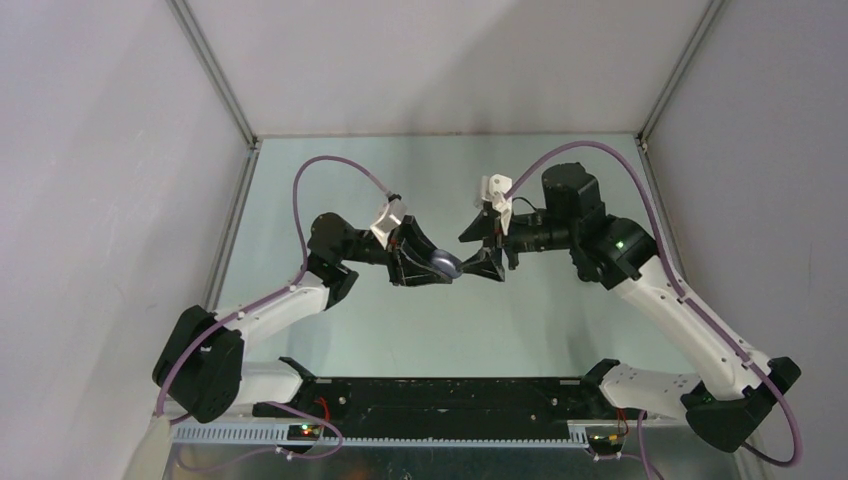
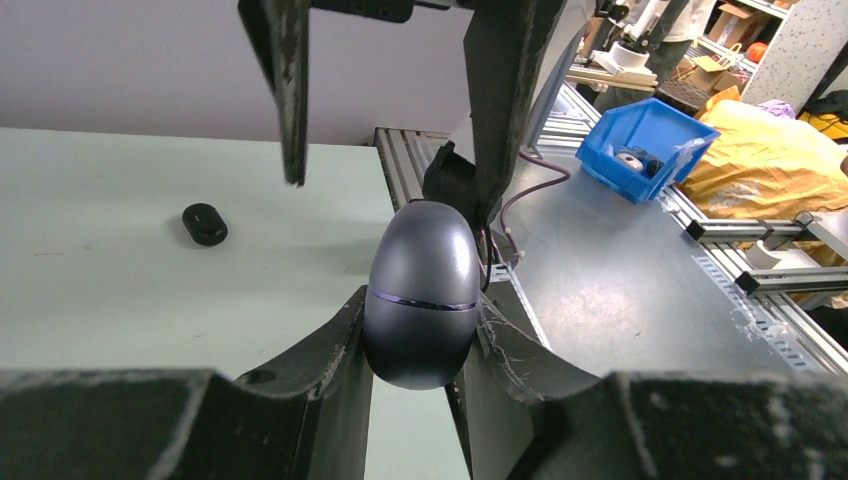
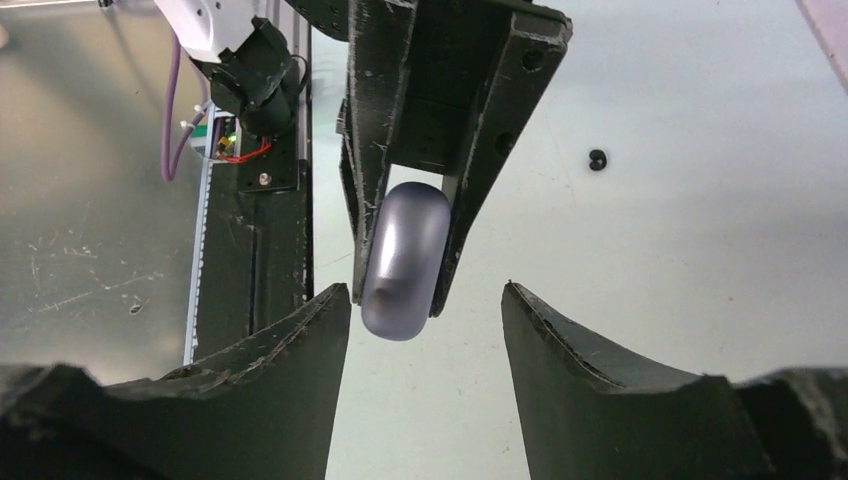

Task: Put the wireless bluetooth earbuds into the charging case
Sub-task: Place the charging case at the center of the board.

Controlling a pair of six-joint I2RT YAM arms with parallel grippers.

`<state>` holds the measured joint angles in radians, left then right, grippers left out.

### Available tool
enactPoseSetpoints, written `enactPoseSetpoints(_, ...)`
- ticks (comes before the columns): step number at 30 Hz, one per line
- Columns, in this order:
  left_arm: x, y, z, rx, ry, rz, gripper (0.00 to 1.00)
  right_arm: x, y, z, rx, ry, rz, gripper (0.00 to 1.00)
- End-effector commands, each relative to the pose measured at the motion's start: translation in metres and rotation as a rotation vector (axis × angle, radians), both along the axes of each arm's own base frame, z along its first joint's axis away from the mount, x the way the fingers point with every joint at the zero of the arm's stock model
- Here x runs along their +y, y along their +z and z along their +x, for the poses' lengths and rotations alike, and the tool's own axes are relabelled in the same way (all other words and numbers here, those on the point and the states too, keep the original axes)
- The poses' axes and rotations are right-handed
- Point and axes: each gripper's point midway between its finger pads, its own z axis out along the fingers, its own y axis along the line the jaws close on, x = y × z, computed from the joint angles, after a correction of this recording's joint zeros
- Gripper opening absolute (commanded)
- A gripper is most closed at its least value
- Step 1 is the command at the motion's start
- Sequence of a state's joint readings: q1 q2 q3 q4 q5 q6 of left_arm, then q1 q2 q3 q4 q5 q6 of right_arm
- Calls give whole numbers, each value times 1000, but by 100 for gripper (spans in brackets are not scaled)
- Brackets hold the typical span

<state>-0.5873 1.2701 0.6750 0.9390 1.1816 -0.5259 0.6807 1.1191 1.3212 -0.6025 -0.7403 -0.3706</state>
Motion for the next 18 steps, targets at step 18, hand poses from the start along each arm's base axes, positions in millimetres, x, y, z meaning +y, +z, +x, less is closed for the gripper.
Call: enactPoseSetpoints(18, 0, 10, 1, -69, 8, -28, 2, 19, -29, 5, 57, 14, -82, 49)
